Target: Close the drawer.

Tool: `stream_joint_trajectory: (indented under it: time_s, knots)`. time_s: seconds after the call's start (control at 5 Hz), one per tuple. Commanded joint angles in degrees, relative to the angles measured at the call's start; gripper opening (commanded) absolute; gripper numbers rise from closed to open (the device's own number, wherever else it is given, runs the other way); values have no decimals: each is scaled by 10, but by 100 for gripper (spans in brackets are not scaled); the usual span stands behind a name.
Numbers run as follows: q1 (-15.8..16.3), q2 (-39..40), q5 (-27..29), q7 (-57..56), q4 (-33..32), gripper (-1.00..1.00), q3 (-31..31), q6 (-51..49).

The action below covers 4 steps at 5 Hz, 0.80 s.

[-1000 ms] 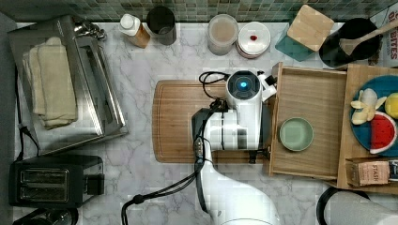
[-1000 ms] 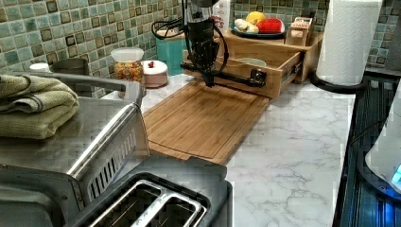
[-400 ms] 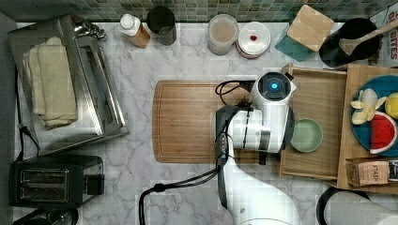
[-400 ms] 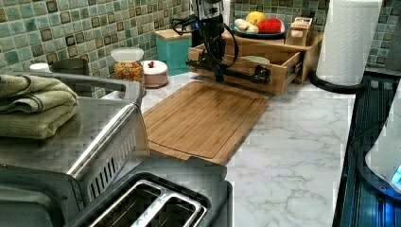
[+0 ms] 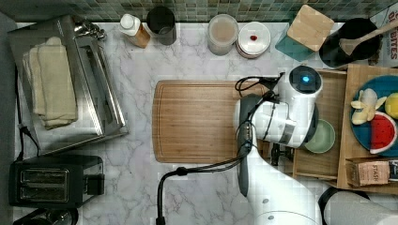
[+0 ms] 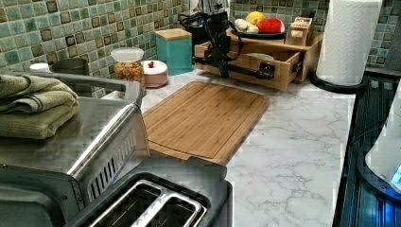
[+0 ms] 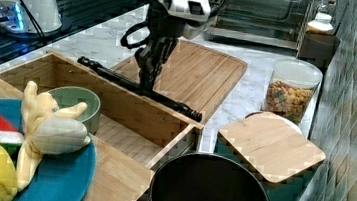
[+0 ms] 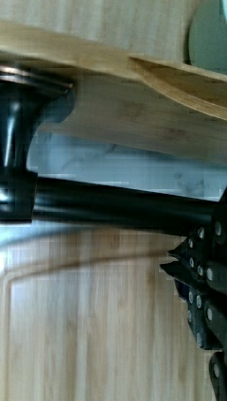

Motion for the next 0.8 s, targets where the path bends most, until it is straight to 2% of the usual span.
stream_joint_trajectory:
  time_s: [0.2,0.4,0.8]
  knots:
    - [-125,36,6,-125,117,-100,-67,77]
    - [-151,29,12,-149,92,-100,-72,143]
    - [-150,26,9,-118,76,-100,-84,175]
